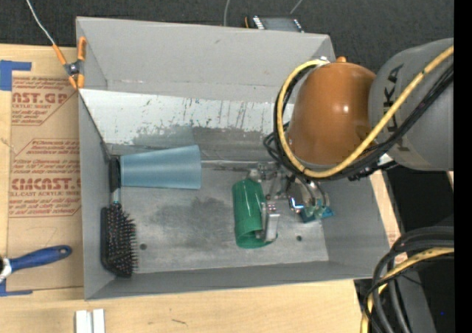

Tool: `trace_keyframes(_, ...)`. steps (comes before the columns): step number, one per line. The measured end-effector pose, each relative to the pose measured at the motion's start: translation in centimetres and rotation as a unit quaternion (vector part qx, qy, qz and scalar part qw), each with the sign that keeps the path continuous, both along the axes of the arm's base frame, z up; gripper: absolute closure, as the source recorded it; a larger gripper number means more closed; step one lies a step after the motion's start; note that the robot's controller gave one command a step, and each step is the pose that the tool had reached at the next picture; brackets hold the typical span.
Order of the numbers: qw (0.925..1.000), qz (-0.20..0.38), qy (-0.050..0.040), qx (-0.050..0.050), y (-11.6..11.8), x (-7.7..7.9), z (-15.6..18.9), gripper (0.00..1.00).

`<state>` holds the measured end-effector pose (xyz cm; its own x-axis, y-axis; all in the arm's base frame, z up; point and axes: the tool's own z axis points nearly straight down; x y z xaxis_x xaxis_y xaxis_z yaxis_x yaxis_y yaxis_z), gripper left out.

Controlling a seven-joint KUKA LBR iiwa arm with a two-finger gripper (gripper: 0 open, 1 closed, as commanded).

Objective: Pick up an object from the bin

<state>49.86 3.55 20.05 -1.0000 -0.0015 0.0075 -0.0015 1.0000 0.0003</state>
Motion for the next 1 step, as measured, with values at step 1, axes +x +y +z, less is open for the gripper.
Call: trace_keyframes(1, 0.9845, 0.175, 0.0004, 0.002, 5.46, -0.27, -1.77, 0.00)
